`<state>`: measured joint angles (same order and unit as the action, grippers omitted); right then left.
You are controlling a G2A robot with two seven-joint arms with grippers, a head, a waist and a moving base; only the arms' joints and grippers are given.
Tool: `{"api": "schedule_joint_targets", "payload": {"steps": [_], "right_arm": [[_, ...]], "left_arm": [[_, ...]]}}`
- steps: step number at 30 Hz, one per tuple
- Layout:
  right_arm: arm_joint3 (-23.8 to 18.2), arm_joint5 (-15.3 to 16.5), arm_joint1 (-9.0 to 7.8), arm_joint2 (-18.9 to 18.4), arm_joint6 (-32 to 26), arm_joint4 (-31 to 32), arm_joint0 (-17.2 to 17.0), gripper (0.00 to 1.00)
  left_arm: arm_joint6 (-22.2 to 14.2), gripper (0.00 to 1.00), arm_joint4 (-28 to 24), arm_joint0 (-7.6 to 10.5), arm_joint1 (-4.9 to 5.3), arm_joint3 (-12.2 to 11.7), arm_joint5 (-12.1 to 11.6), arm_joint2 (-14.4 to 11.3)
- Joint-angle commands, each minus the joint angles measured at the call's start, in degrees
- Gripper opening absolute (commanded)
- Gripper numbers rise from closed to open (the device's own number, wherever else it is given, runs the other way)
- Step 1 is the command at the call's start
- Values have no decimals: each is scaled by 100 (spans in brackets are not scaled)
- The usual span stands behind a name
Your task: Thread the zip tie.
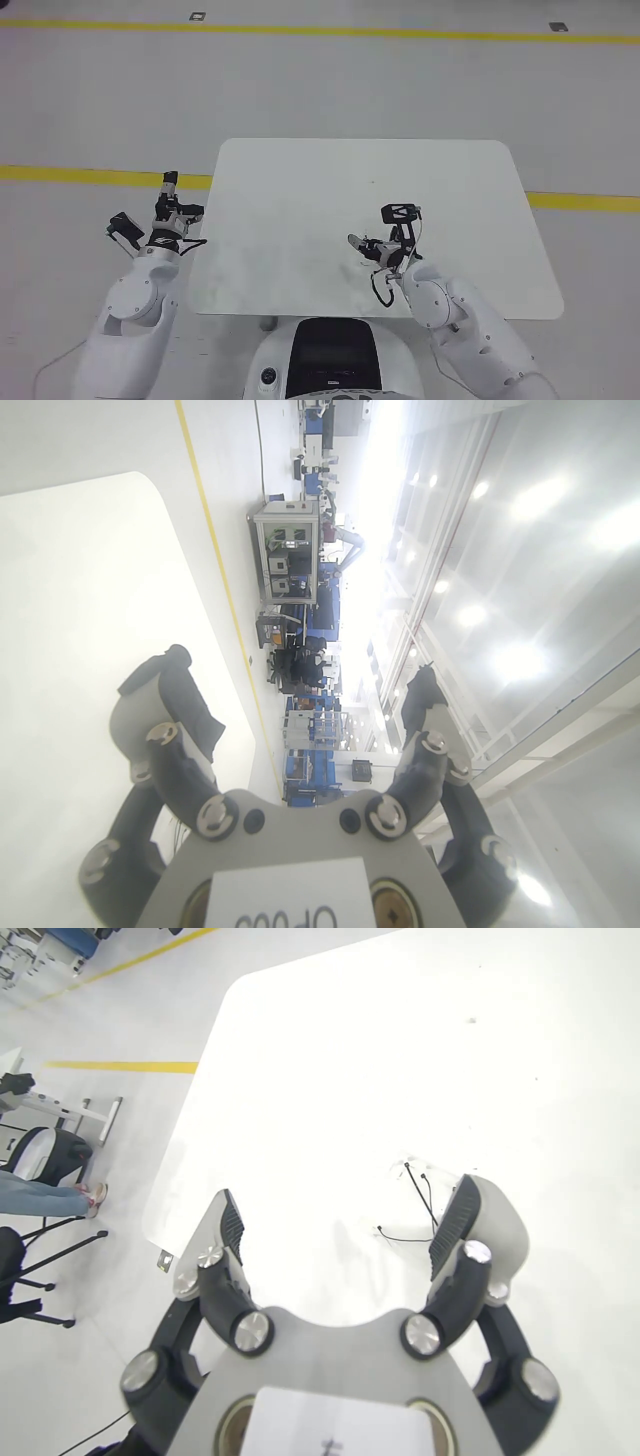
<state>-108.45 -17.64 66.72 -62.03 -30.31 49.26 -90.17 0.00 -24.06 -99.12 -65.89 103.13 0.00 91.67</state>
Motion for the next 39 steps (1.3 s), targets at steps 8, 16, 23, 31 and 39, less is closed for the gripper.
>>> {"api": "schedule_joint_targets", "payload": {"steps": [8, 16, 23, 31, 39], "right_arm": [[-21, 62, -17, 78, -161, 354, 29, 100], [-530, -184, -13, 373, -2096, 1702, 535, 100], [-474, -184, 133, 549, -3443, 2174, 1167, 100], [-474, -184, 133, 549, -3443, 2174, 1167, 100], [-249, -184, 182, 529, -3740, 2425, 1359, 100]], "left_arm": [[0, 100, 0, 0, 0, 0, 0, 0], [0, 100, 0, 0, 0, 0, 0, 0], [0, 100, 0, 0, 0, 0, 0, 0], [0, 100, 0, 0, 0, 0, 0, 0], [0, 100, 0, 0, 0, 0, 0, 0]]}}
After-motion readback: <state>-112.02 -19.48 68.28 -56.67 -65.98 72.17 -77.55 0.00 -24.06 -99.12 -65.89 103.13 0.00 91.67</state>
